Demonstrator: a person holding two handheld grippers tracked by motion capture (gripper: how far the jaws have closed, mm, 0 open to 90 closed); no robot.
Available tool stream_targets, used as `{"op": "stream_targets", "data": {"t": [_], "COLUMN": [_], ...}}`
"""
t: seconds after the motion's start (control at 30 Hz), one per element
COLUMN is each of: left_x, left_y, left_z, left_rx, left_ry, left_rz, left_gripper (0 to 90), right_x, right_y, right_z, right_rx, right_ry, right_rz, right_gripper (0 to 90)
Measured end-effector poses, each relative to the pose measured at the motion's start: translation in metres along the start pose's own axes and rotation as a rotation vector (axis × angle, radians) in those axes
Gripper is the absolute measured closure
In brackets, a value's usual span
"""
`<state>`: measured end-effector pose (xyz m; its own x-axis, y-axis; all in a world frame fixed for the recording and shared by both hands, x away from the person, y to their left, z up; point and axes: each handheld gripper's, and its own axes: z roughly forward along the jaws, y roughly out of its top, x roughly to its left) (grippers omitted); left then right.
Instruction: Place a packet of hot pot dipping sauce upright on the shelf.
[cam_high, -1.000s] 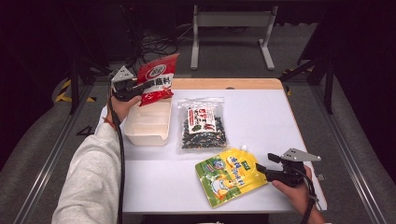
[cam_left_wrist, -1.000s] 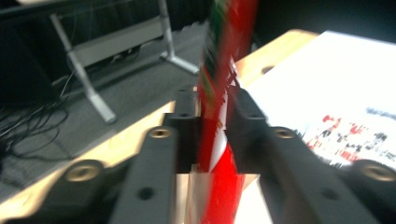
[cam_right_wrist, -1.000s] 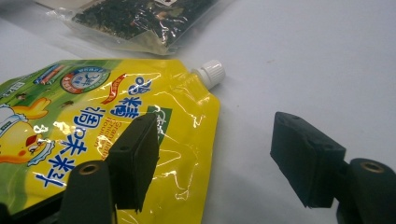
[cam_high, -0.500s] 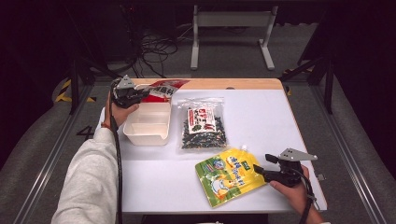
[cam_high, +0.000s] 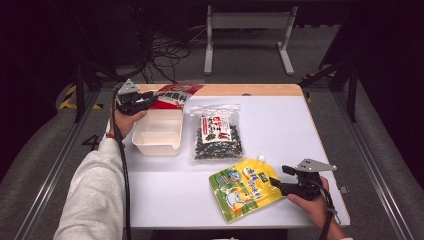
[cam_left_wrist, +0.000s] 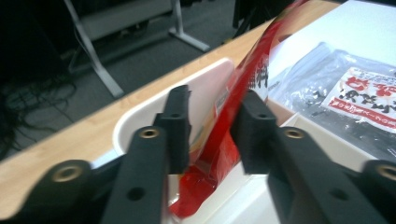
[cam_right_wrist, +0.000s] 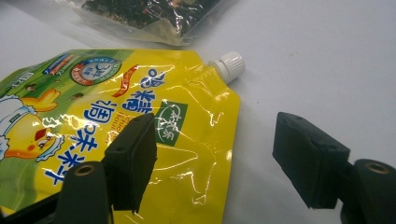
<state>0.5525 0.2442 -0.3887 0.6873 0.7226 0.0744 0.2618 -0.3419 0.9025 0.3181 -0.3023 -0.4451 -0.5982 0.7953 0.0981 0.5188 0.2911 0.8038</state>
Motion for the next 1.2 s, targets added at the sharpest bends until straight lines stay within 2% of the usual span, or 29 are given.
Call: {"op": "stream_targets", "data": {"t": [0.03, 0.17, 0.27, 0.3, 0.33, 0.4, 0.5, 0.6, 0.93, 1.03, 1.13, 1.2], "left_x": [0.000, -0.003, -0.003, -0.005, -0.005, -0.007, -0.005, -0.006, -0.007, -0.009, -0.015, -0.017], "left_y": [0.000, 0.000, -0.002, -0.003, -0.003, -0.005, -0.006, -0.005, -0.010, -0.010, -0.013, -0.014], "left_z": [-0.002, -0.002, 0.001, 0.005, 0.005, 0.011, 0.011, 0.012, -0.005, -0.018, -0.037, -0.043], "left_rx": [-0.005, 0.038, 0.064, 0.097, 0.097, 0.140, 0.138, 0.146, 0.047, 0.002, -0.032, -0.037], "left_ry": [-0.023, -0.012, 0.006, 0.027, 0.027, 0.053, 0.050, 0.055, 0.039, 0.033, 0.029, 0.029], "left_rz": [0.006, 0.039, 0.032, 0.059, 0.059, 0.080, 0.053, 0.058, -0.010, -0.026, -0.019, -0.017], "left_gripper": [80.1, 86.7, 87.7, 88.2, 88.6, 89.0, 89.3, 89.1, 84.0, 84.7, 84.3, 84.4], "right_x": [0.000, 0.000, 0.001, 0.001, 0.001, 0.000, 0.000, 0.000, -0.001, -0.001, -0.002, -0.003], "right_y": [0.000, 0.000, 0.001, 0.001, 0.001, 0.001, 0.001, 0.001, 0.003, 0.004, 0.005, 0.005], "right_z": [0.000, -0.001, -0.001, -0.001, -0.001, -0.001, 0.000, 0.000, -0.001, -0.002, -0.003, -0.003], "right_rx": [0.000, -0.001, -0.006, -0.005, -0.004, -0.003, -0.002, 0.000, 0.003, 0.000, -0.005, -0.007], "right_ry": [0.001, 0.003, 0.000, -0.001, 0.000, 0.000, -0.002, -0.006, -0.020, -0.022, -0.022, -0.022], "right_rz": [0.000, 0.004, 0.001, 0.000, 0.000, 0.001, 0.004, 0.002, -0.021, -0.032, -0.038, -0.037], "right_gripper": [30.9, 30.4, 30.0, 30.0, 30.0, 30.0, 29.8, 29.8, 30.5, 31.1, 31.5, 31.6]}}
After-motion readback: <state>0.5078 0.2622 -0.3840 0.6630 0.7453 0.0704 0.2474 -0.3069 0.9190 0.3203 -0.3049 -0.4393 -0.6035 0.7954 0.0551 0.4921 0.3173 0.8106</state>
